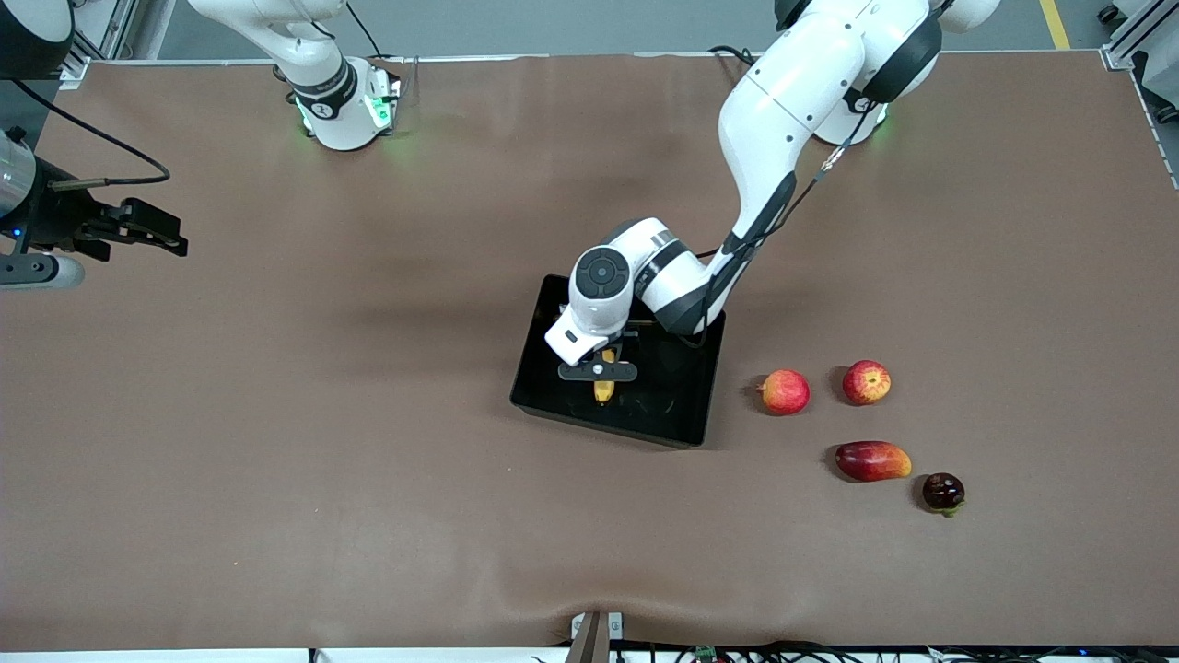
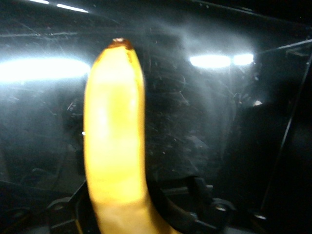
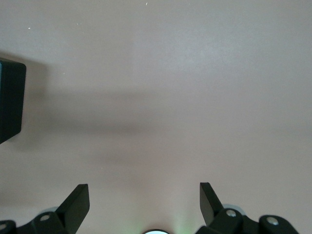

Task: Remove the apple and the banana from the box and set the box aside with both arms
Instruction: 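Carry the banana beside the fruits while the right gripper reaches the tray, then release the banana and raise the left gripper while the right gripper grips the tray, then drag the black tray away from the fruits with the right gripper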

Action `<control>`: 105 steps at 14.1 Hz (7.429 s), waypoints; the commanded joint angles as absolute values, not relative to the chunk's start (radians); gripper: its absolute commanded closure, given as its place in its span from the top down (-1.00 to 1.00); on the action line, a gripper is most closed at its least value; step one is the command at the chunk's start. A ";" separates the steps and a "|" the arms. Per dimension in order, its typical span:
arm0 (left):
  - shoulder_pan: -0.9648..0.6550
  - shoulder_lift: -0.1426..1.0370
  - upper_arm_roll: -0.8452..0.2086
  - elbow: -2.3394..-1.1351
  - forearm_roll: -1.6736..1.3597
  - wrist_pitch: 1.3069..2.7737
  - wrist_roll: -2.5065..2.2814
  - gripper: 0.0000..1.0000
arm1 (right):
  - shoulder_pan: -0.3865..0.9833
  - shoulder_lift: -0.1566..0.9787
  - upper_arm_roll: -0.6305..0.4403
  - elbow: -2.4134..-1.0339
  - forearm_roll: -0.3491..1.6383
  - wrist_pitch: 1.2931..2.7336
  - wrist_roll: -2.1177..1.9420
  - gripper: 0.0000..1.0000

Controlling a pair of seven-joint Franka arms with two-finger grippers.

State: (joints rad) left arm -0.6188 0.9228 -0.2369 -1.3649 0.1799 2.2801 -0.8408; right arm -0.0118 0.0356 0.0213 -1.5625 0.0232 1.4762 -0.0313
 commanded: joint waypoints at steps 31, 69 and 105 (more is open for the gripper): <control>0.325 0.515 -0.236 -1.951 0.393 2.394 -0.058 -1.00 | 0.394 0.592 0.040 -1.451 0.184 1.957 0.404 1.00; 0.037 -0.061 -0.117 -1.585 0.046 1.531 -0.124 1.00 | 0.094 0.390 0.040 -1.709 0.193 1.904 0.191 -1.00; 0.037 -0.069 -0.140 -1.586 0.052 1.460 -0.146 1.00 | -0.227 0.439 0.040 -1.552 0.043 1.818 -0.299 1.00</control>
